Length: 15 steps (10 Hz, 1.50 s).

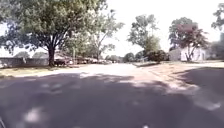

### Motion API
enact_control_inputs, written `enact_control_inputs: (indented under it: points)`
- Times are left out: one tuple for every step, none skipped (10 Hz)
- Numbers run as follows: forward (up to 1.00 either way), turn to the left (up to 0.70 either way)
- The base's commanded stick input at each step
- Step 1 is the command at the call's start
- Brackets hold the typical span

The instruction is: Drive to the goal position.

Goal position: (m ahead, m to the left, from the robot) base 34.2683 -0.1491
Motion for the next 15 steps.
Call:
enact_control_inputs:
  points:
    - [0.7, 0.03]
    - [0.7, 0.03]
    - [0.7, 0.03]
    - [0.7, -0.07]
    - [0.7, -0.34]
    - [0.7, -0.3]
    - [0.7, 0.03]
    - [0.7, -0.01]
    - [0.7, -0.28]
    - [0.7, -0.09]
    - [0.7, 0.03]
    - [0.7, 0.03]
    - [0.7, 0.03]
    - [0.7, 0.03]
    - [0.7, 0.03]
